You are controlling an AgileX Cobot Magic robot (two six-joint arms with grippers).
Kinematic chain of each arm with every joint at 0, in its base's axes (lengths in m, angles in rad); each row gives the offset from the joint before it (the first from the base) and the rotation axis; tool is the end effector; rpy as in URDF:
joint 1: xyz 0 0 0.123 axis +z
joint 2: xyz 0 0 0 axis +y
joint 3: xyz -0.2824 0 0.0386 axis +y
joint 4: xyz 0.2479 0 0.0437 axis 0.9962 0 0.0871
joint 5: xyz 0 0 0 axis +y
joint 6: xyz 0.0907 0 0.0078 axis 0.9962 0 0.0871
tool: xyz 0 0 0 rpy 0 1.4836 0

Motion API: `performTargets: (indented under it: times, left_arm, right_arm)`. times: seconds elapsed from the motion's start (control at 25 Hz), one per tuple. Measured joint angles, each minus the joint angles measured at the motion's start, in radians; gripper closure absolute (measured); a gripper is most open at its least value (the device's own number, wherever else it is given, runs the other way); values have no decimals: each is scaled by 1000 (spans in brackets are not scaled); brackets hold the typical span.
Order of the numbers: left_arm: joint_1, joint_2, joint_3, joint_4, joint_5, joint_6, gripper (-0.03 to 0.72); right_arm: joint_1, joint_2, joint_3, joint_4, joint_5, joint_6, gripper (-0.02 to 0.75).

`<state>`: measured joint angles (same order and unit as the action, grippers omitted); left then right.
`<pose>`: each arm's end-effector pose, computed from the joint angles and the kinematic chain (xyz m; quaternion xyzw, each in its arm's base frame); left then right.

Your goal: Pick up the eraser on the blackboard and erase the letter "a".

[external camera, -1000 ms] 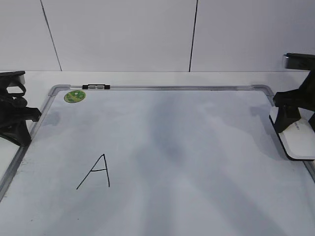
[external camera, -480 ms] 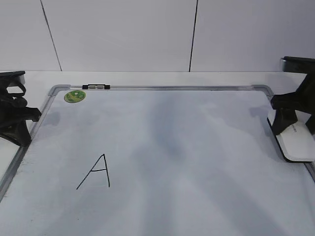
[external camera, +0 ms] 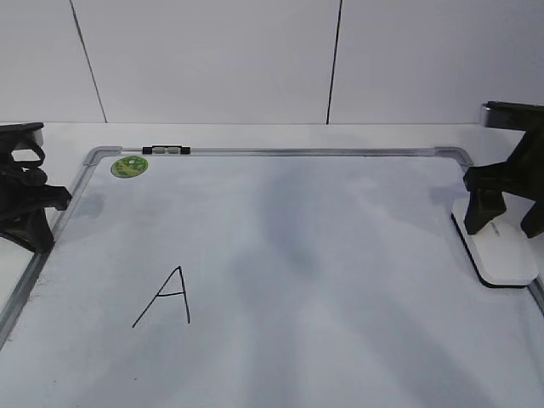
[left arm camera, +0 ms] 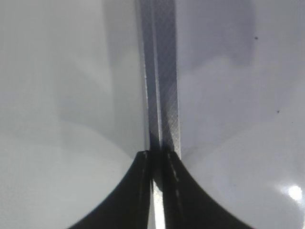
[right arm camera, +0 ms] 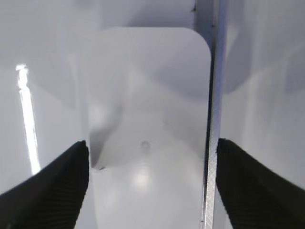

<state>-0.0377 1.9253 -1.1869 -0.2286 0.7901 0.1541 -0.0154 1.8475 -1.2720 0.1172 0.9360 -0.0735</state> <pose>0.3588 -0.0282 0.1509 0.0204 0.9940 -0.0822 0.0692 0.3595 0.0030 0.1962 0.0023 0.9961 0.0463 0.0752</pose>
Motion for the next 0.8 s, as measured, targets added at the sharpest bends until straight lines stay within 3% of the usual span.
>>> performTargets:
  times: [0.24,0.56,0.8]
  left_arm:
    - [0,0,0,0,0,2,655]
    - [0,0,0,2,0,2,652]
    - [0,6,-17,9,14,8,628]
  right_arm:
    - [0,2,-16,0,4,0,78]
    - [0,5,-160,0,184,0,83]
    - [0,5,-168,0,223,0,92]
